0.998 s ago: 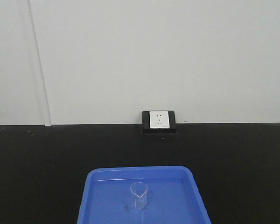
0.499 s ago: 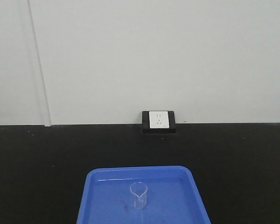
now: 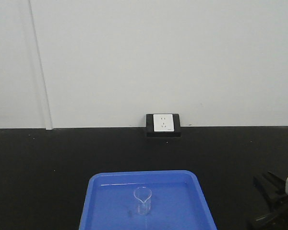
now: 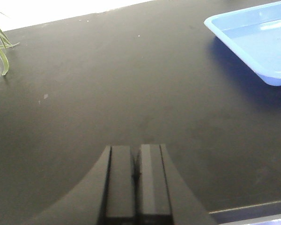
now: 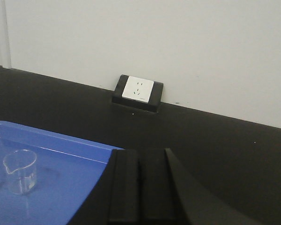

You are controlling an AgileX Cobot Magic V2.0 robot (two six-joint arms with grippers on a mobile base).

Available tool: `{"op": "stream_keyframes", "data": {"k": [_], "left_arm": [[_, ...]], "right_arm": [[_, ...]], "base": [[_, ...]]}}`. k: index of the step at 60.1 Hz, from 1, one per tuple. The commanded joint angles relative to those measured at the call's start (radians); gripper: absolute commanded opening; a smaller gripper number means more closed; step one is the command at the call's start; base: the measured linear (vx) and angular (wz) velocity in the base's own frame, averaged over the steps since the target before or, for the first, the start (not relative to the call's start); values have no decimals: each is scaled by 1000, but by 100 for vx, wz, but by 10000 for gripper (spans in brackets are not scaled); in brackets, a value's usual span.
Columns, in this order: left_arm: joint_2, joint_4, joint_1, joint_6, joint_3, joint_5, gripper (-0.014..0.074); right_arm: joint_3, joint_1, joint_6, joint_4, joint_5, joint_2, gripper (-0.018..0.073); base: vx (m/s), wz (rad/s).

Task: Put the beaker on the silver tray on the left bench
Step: 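Reach the open right gripper toward the clear glass beaker in the blue tray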

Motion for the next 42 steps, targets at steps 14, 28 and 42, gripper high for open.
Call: {"op": "stream_keyframes", "data": {"k": [14,28,42], "left_arm": [[-7,-1,-7,-2,20,-83,1],[-7,-1,-7,-2,20,-83,1],[-7,-1,-7,-2,20,-83,1]], "right_arm": [[-36,-2,94,0,-97,46,352],[-36,-2,137,0,-144,115,728],[-36,-2,199,-52,-208,158,708]], "base": [[0,0],[0,0],[0,0]]}}
